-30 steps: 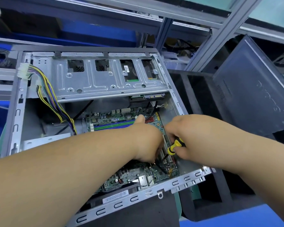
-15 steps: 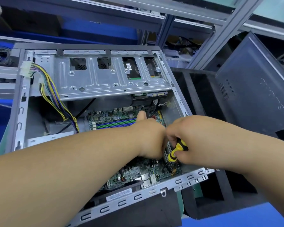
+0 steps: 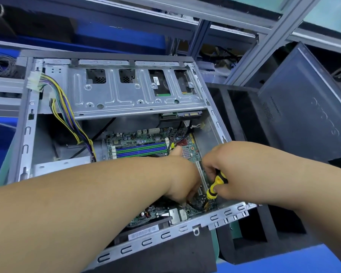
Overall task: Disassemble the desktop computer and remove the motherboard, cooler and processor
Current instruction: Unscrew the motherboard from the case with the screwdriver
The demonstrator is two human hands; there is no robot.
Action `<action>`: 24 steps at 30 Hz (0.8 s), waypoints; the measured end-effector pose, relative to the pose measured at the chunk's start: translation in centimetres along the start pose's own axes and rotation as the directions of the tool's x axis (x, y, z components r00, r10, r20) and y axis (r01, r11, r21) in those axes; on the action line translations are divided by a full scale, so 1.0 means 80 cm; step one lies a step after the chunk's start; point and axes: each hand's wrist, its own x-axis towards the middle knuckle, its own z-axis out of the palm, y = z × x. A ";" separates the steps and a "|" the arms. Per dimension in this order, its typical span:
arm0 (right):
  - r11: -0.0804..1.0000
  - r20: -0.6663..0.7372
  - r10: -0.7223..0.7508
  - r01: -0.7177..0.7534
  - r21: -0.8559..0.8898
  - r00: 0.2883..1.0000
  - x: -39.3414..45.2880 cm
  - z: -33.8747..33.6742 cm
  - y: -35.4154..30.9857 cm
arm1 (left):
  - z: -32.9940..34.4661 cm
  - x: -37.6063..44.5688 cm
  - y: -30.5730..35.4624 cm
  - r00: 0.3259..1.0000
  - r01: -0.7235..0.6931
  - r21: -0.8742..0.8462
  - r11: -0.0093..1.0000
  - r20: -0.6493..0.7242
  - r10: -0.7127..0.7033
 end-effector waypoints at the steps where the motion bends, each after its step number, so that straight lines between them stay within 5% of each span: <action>1: 1.000 0.000 0.011 -0.011 -0.003 1.000 -0.001 0.000 0.001 | -0.002 -0.001 0.001 1.000 0.005 0.020 1.000 0.007 -0.005; 7: 0.994 -0.024 0.053 -0.055 -0.099 0.998 0.004 0.005 0.002 | 0.000 0.000 -0.003 0.971 0.090 0.087 0.992 -0.230 -0.068; 11: 0.991 -0.109 0.098 -0.107 -0.077 0.989 0.003 0.001 0.004 | -0.003 0.000 -0.025 0.880 0.160 -0.075 0.984 -0.441 -0.177; 15: 0.991 -0.214 0.130 -0.131 0.010 0.968 0.000 -0.011 0.010 | -0.004 0.000 -0.043 0.907 0.119 -0.173 0.978 -0.382 -0.179; 24: 0.990 -0.137 0.137 -0.140 -0.012 0.981 0.002 -0.009 0.006 | -0.009 -0.003 -0.057 0.914 0.267 -0.185 0.946 -0.262 -0.309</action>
